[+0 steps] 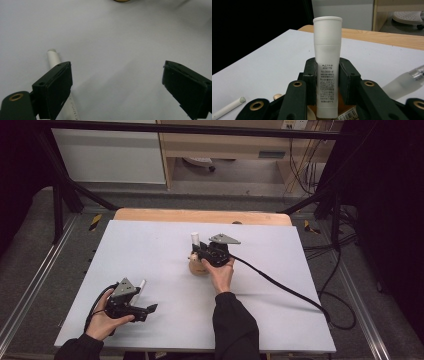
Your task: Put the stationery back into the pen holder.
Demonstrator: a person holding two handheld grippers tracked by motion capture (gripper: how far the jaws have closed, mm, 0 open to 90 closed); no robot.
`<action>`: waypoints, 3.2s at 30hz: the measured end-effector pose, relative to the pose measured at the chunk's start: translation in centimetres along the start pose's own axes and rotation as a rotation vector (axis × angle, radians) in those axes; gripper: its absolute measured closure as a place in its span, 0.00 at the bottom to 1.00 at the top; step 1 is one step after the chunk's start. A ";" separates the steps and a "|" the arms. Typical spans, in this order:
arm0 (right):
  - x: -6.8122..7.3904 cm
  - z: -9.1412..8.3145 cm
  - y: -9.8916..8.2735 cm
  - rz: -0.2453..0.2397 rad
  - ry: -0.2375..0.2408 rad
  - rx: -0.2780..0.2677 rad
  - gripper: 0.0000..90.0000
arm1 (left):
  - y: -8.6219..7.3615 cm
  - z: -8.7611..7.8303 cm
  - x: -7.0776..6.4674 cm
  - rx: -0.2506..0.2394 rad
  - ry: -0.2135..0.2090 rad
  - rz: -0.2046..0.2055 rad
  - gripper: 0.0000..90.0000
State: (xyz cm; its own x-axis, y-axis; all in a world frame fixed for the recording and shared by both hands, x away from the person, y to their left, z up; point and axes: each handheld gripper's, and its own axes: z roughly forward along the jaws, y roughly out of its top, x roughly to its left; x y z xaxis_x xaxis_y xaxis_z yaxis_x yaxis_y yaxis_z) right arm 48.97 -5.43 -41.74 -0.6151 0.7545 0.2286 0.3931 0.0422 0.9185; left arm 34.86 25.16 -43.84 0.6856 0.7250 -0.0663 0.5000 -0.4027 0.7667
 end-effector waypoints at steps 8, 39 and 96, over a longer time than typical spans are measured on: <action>-0.2 0.2 -0.3 0.002 0.002 -0.012 0.78 | 0.0 0.0 0.0 0.001 0.000 0.000 0.10; -0.2 -0.8 -0.5 -0.066 -0.020 0.005 0.74 | 0.0 0.1 -0.1 0.006 -0.003 0.009 0.10; -3.4 -16.2 -4.2 -0.110 -0.027 0.368 0.01 | -0.8 -2.0 2.4 0.069 0.110 -0.129 0.22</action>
State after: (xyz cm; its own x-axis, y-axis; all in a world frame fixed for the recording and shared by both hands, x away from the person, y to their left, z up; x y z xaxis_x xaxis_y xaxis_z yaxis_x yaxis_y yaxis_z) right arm 38.29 -18.79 -41.16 -0.6512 0.7490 0.1220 0.5475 0.3524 0.7590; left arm 35.00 28.31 -43.31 0.5530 0.8285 -0.0883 0.6180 -0.3368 0.7104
